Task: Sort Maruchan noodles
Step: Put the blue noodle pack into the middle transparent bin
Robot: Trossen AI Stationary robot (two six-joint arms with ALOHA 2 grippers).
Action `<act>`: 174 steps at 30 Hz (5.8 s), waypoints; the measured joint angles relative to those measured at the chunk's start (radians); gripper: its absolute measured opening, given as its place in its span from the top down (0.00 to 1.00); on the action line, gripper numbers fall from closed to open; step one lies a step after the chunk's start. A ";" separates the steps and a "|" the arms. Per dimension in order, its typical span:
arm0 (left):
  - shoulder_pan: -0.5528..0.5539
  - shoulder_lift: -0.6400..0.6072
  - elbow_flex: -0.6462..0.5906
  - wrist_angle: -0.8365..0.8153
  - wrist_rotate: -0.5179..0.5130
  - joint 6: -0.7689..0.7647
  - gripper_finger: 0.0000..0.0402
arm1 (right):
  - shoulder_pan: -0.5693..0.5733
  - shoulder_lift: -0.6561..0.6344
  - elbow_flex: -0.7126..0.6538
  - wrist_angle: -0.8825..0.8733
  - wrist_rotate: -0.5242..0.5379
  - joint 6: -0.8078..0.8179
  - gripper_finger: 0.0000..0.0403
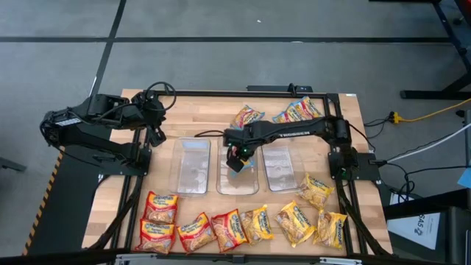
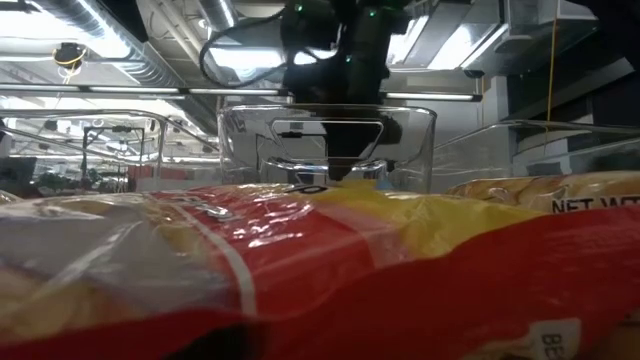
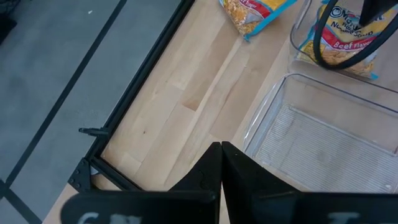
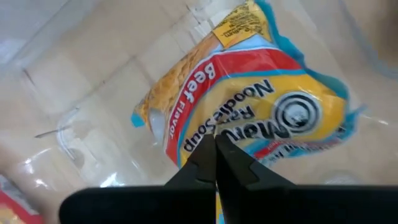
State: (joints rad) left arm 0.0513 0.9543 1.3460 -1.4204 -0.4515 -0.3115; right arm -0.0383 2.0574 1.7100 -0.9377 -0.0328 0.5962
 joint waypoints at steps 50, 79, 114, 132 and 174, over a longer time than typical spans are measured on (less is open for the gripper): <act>0.000 0.000 0.000 0.000 0.000 0.000 1.00 | -0.006 0.066 -0.004 -0.007 -0.079 0.321 0.58; 0.000 0.000 0.000 0.000 0.000 -0.002 1.00 | -0.006 0.067 0.110 -0.076 -0.116 0.192 0.99; 0.000 0.000 0.000 0.000 0.000 -0.028 1.00 | -0.007 0.066 0.241 -0.268 0.150 -0.753 1.00; 0.000 0.000 0.000 0.000 0.000 -0.030 1.00 | -0.007 0.066 0.241 -0.217 0.158 -1.169 1.00; 0.000 0.000 0.000 0.000 0.000 -0.053 1.00 | 0.091 0.136 0.241 -0.172 0.492 -1.079 1.00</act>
State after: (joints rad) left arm 0.0509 0.9546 1.3457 -1.4200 -0.4515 -0.3649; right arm 0.0525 2.1937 1.9514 -1.1094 0.4588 -0.4830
